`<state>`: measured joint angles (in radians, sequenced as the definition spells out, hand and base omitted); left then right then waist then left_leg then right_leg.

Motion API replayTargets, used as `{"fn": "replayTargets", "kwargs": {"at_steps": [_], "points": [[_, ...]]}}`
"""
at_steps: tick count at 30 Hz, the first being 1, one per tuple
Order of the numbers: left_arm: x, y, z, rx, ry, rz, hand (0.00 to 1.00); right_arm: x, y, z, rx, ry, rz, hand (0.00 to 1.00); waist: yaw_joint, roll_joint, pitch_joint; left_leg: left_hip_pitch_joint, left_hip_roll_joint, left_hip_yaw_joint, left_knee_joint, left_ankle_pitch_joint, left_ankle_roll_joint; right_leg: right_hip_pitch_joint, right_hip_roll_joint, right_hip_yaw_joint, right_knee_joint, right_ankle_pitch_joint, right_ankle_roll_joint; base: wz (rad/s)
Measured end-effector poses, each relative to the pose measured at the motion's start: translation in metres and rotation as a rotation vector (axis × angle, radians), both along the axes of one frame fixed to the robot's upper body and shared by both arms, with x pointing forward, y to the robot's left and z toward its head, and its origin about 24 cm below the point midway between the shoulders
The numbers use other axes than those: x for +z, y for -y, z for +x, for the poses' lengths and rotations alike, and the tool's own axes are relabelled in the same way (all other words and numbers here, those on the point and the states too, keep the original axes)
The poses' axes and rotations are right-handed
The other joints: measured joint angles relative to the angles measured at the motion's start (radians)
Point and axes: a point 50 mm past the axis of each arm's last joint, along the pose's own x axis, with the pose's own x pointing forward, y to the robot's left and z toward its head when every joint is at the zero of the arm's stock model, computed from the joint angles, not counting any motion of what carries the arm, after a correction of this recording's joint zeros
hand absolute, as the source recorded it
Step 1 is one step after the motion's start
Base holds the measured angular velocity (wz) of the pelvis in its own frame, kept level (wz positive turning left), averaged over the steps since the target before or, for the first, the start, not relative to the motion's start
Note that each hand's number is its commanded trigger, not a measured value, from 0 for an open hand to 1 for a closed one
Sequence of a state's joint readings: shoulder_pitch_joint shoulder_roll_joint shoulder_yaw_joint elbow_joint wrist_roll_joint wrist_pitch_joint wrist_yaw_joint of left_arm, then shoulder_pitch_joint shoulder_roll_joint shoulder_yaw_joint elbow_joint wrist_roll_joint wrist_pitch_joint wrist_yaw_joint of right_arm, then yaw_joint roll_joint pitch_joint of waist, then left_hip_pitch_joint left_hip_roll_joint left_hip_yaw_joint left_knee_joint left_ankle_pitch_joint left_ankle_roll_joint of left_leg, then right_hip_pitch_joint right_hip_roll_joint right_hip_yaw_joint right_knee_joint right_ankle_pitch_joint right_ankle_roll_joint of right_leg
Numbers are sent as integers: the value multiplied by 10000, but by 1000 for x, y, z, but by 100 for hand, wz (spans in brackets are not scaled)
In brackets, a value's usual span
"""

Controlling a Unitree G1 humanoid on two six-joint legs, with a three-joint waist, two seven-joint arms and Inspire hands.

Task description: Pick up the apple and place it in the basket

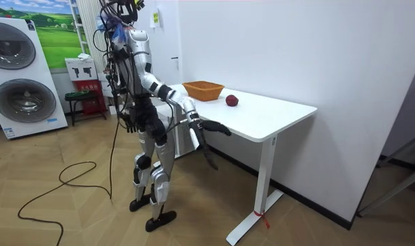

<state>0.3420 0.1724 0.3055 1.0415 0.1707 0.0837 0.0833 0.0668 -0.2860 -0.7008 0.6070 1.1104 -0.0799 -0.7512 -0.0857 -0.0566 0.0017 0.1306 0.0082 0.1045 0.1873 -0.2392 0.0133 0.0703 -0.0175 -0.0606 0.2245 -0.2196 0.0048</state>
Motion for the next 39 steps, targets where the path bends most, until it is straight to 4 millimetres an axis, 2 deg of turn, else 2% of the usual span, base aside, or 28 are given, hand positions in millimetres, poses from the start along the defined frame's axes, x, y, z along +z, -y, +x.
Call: {"fn": "replayTargets", "kwargs": {"at_steps": [2,4,8,10,14,17,22,29,34,37,39], "points": [[0,0,2,-91,53,-13,0,27,6,13,125,-40,-1234,0,28,-1,3,-66,3,5,0,0,0,-38,0,-1,-35,0,0,0],[0,0,5,-207,139,-9,0,45,9,21,207,-139,-2028,0,81,-5,-1,-142,-2,6,2,0,0,-139,-1,14,-18,0,1,0],[0,1,1,-217,-26,-22,0,88,12,43,371,-886,-4489,0,129,8,13,-298,-2,-4,14,0,0,-201,8,8,-14,40,13,0],[-1,2,3,-462,-57,-68,0,102,8,54,643,-1219,-5502,0,150,-24,40,-363,3,-9,31,2,1,-247,10,1,33,43,8,0],[-3,6,13,-806,99,-201,0,118,-2,72,1802,-2141,-7511,0,473,-71,53,-425,12,-12,18,3,2,-416,11,7,137,45,4,-1],[-3,7,15,-878,112,-226,0,122,-12,86,3029,-2202,-8388,0,629,-83,55,-380,22,-20,16,3,2,-374,11,-15,126,54,-9,0],[-4,10,16,-1228,33,-528,0,119,-29,107,5175,-1772,-8728,0,666,-148,74,-361,27,-147,25,3,2,-348,-22,-233,114,61,-19,9],[-4,11,20,-1798,49,-737,0,114,-55,135,8256,-1043,-8904,0,694,-103,59,-319,9,-386,138,6,1,-158,-78,-499,121,66,-27,10],[-3,11,22,-2246,-52,-642,0,110,-65,146,9486,-743,-8928,0,934,-129,63,-326,-8,-479,177,7,2,-118,-97,-555,127,66,-27,3],[-3,10,21,-2328,-117,-604,0,103,-67,151,10095,-887,-8596,0,937,-221,110,-327,-35,-587,208,15,11,-18,-129,-716,83,66,-25,14],[-3,9,19,-2463,-250,-610,0,97,-69,156,10433,-1011,-8355,0,1035,-251,96,-355,-32,-598,264,15,11,34,-137,-786,9,78,-30,5]]}}
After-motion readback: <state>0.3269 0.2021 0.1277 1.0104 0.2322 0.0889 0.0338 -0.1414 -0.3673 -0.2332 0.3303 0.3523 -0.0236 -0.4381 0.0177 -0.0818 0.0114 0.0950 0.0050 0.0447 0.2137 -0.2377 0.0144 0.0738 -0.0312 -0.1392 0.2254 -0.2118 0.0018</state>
